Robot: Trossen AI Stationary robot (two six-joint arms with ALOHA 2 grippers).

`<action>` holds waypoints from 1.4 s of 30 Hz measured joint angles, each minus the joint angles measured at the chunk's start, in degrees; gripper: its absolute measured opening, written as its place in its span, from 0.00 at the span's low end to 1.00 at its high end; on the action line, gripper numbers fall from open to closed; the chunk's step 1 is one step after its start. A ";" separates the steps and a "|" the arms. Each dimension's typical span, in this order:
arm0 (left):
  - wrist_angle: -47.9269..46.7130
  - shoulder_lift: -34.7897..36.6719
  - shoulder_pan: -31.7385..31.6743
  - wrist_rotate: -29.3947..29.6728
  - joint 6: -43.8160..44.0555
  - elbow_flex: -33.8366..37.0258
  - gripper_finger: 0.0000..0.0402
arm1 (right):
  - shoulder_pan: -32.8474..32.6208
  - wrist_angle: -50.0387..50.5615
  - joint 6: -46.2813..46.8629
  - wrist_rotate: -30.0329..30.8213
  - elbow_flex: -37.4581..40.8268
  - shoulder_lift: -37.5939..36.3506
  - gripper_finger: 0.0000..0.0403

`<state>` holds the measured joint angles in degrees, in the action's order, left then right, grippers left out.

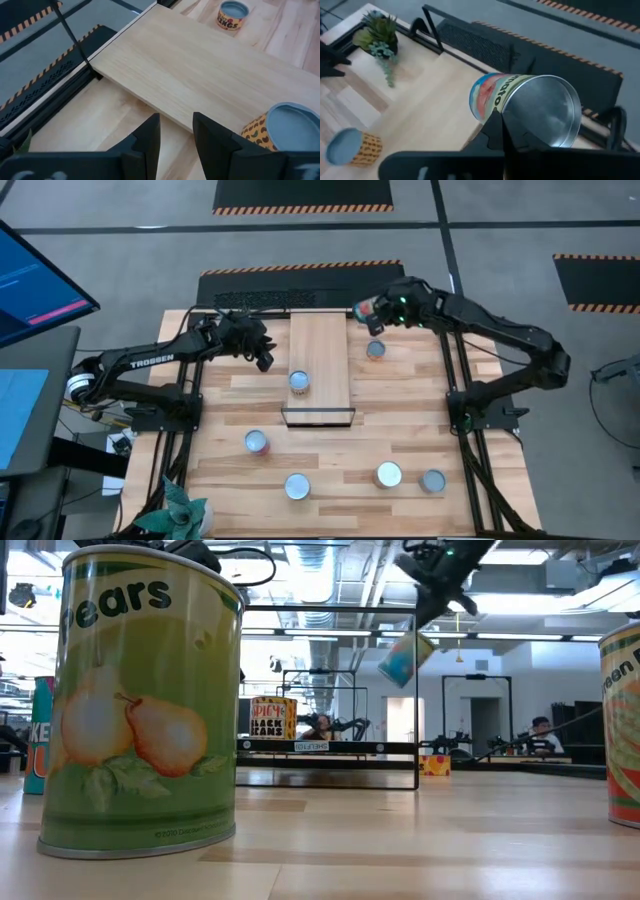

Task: Pick and place cans onto a shelf
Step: Put the canned tomatoes on the shelf

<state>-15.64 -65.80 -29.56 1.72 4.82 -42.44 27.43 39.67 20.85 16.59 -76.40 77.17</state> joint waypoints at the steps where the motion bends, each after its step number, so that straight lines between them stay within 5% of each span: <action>1: 0.00 0.00 0.19 0.04 0.00 0.00 0.26 | 0.21 0.19 -1.12 -0.75 -1.49 1.57 0.00; 8: -1.46 0.00 0.68 0.07 0.02 0.00 0.26 | 1.71 3.54 -10.59 -8.94 -14.29 12.26 0.00; 23: -6.92 0.24 0.68 0.12 -0.24 0.00 0.26 | 0.69 20.79 -28.06 -13.94 -40.91 34.59 0.00; 42: -7.58 0.24 0.68 0.19 -0.96 0.00 0.26 | -0.36 23.93 -31.32 -10.03 -43.23 43.20 0.00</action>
<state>-23.22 -65.56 -28.88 1.90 3.86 -42.44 27.07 63.60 -10.47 6.56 -119.63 120.38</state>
